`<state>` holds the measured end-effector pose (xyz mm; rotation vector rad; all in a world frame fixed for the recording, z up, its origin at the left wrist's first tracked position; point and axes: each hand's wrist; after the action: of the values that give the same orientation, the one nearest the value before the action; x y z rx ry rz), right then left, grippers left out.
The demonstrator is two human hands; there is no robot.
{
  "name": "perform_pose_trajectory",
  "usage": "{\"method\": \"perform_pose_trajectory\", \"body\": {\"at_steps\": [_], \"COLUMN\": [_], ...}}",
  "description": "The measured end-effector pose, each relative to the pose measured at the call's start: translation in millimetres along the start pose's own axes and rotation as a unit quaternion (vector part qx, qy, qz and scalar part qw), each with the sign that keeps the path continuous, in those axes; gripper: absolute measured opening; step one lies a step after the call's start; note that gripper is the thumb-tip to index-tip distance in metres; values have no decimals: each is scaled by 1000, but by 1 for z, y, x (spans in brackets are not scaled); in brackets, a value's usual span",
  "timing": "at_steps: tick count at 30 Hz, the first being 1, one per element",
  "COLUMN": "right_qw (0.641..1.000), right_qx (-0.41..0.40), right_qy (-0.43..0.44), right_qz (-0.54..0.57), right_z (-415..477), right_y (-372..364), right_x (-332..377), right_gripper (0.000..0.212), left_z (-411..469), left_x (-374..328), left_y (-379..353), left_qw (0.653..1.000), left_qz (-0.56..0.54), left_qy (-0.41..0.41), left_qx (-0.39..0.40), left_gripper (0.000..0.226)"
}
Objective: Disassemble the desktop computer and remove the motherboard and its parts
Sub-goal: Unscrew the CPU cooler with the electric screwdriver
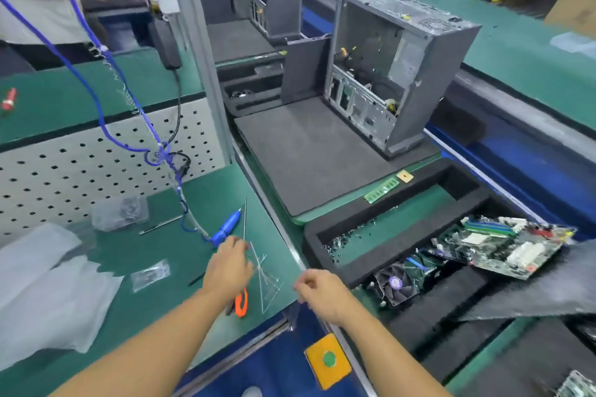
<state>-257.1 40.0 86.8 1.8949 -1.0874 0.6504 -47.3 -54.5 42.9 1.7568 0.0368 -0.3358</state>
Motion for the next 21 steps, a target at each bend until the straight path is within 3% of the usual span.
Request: {"method": "perform_pose_trajectory", "body": {"at_steps": [4,14,17,21], "right_qw": [1000,997,997,996], "right_qx": [-11,-39,-41,-44], "right_qy": [-15,-49,-57,-61], "right_qz": [9,41,41,42], "right_z": [26,53,54,51], "right_y": [-15,-26,-27,-31], "right_x": [21,45,47,50], "right_gripper": [18,22,23,23], "left_z": [49,99,104,103], "left_x": [29,61,72,83], "left_y": [11,-18,-22,-18], "left_qw": [976,891,871,880], "left_qz": [209,432,471,449], "left_qy": [-45,21,16,24], "left_qx": [52,142,135,151], "left_gripper": [31,50,51,38]}}
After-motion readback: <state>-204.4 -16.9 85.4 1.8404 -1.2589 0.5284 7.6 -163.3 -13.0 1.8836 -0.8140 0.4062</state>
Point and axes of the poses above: each hand's wrist, its own z-axis towards the middle knuckle, its own y-axis out of the back of the hand, x = y × z, and after that the axes turned 7 degrees about z, right-handed
